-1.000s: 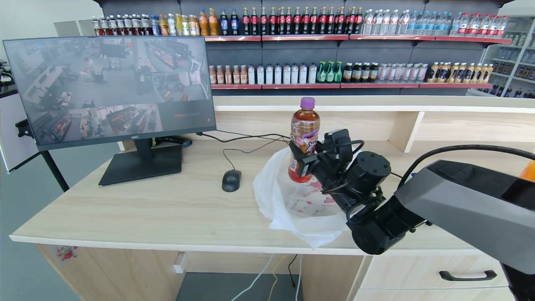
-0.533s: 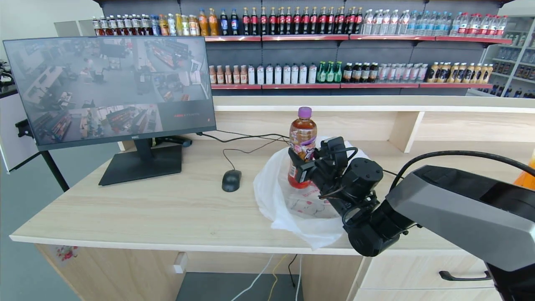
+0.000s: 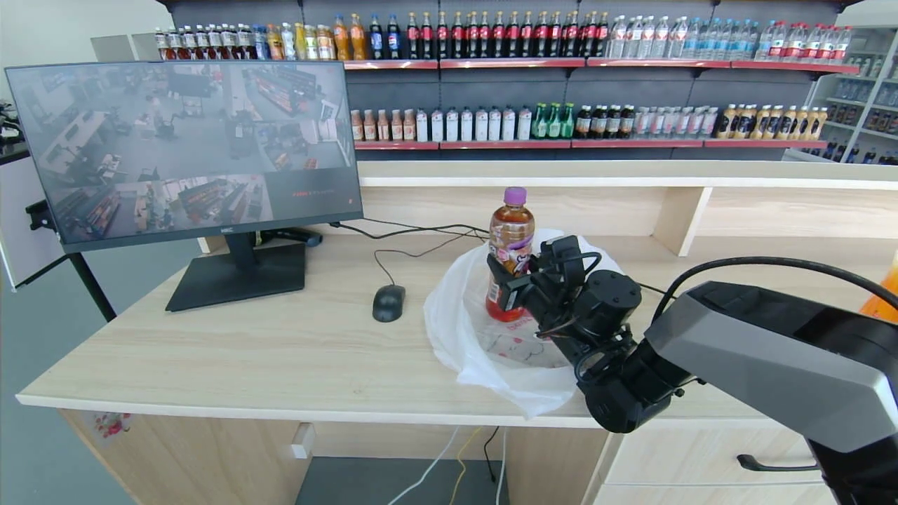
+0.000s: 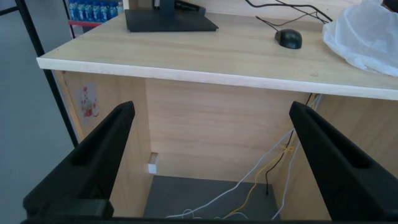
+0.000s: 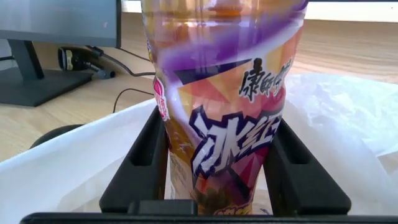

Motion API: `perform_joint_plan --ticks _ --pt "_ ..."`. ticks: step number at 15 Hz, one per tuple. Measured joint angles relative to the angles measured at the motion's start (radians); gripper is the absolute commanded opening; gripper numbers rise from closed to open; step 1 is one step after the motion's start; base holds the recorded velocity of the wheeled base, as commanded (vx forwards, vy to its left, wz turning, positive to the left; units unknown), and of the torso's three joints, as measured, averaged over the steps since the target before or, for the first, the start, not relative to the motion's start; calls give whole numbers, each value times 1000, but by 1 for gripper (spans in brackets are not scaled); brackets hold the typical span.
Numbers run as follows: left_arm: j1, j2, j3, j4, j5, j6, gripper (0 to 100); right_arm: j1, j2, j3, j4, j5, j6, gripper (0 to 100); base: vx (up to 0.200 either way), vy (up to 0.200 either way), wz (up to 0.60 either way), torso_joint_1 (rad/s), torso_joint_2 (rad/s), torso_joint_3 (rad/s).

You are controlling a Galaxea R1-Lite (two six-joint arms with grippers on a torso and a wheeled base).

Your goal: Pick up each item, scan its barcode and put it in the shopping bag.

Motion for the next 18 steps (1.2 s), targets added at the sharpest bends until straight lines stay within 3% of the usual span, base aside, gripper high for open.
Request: perform_joint_plan --ticks 9,10,18 --pt "0 0 0 0 0 0 100 1 7 24 1 0 -1 0 0 0 0 0 0 0" --pt "0 0 0 0 0 0 100 1 7 25 2 0 -1 100 0 0 0 0 0 0" --pt "0 0 0 0 0 0 100 -1 8 34 5 1 3 100 0 0 0 0 0 0"
